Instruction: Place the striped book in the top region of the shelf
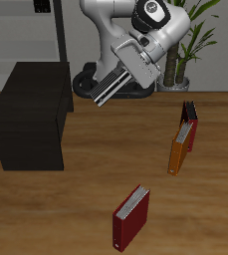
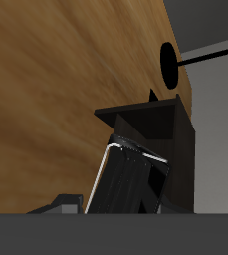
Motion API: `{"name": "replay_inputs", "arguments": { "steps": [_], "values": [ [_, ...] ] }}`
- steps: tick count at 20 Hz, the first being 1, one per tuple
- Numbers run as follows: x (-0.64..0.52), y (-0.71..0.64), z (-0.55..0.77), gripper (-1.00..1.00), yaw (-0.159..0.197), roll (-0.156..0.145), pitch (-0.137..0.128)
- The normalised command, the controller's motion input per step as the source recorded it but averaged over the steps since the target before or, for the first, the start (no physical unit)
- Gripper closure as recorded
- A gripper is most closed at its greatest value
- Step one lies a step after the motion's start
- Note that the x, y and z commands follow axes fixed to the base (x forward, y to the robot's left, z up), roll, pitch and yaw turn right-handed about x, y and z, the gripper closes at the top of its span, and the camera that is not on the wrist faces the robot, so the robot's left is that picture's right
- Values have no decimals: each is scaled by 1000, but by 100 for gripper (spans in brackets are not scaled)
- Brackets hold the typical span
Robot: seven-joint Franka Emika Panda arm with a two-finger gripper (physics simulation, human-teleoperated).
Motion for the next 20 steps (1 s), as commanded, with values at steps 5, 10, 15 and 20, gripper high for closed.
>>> {"name": "replay_inputs", "arguments": {
  "steps": [5, 10, 15, 20],
  "values": [
    [32, -6, -30, 100, -13, -29, 18],
    [89, -39, -131, 100, 19, -44, 17],
    [135, 26, -208, 100, 21, -35, 33],
    [47, 253, -195, 100, 29, -11, 5]
  ]
}}
